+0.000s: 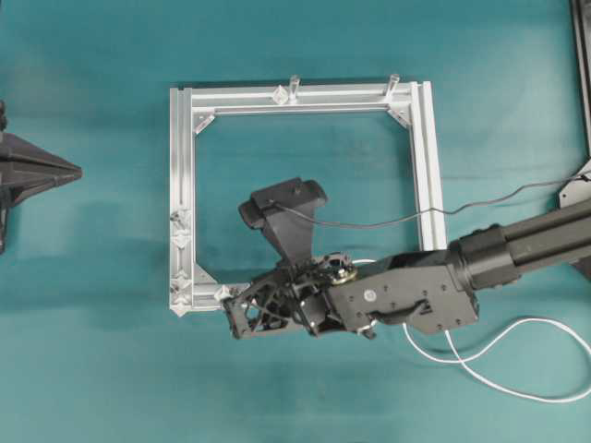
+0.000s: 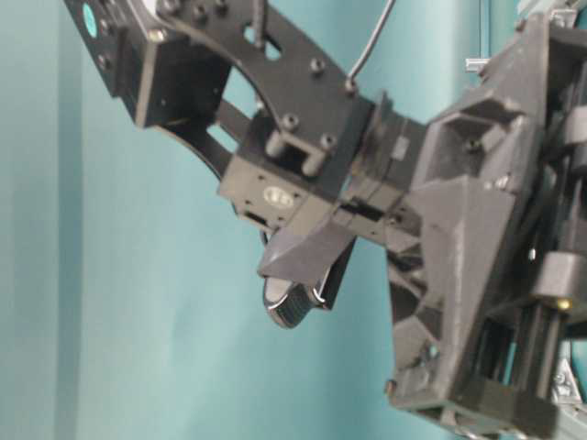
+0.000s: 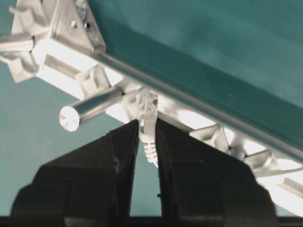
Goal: Move the cable alternately left and right between 8 closely spaced pins so it hooks onto each one.
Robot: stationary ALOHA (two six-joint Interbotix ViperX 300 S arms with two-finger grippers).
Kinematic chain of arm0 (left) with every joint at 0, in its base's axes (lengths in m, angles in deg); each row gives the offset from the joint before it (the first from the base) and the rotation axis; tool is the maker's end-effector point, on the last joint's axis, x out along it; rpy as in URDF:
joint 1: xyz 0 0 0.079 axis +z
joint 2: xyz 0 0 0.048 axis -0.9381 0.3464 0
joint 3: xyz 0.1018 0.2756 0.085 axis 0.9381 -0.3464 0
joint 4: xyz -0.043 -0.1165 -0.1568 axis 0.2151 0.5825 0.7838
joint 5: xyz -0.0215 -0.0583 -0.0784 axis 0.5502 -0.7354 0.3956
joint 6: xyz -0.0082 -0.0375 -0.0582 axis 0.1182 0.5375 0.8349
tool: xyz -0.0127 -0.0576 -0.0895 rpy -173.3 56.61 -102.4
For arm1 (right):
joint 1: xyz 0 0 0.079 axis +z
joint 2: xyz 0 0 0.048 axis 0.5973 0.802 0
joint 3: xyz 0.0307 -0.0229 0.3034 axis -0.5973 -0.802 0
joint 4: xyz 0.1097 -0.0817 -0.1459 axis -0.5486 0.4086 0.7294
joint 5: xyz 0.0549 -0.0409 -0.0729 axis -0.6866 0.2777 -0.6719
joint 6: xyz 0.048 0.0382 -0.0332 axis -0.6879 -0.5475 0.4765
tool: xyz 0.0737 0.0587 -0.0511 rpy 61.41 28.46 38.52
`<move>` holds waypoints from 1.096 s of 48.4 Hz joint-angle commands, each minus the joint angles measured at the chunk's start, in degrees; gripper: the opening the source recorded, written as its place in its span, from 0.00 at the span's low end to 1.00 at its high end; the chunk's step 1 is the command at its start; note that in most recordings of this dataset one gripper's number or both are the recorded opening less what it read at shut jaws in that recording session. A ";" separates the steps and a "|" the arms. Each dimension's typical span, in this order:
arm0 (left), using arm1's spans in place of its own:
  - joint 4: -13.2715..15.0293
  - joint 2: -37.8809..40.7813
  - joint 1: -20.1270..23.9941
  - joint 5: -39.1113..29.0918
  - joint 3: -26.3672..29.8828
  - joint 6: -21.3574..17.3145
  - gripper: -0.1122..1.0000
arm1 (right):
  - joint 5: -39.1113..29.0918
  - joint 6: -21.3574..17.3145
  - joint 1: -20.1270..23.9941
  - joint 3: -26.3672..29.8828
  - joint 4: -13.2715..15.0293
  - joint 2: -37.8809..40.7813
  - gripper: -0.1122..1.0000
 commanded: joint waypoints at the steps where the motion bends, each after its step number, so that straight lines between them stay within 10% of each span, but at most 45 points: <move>1: -0.09 0.35 -0.18 0.26 0.62 0.18 0.10 | 0.00 0.18 0.00 0.62 0.35 -1.93 0.24; 53: -0.09 0.35 -0.18 0.26 0.97 0.35 0.10 | 0.09 5.80 -5.27 0.18 0.79 -2.99 0.24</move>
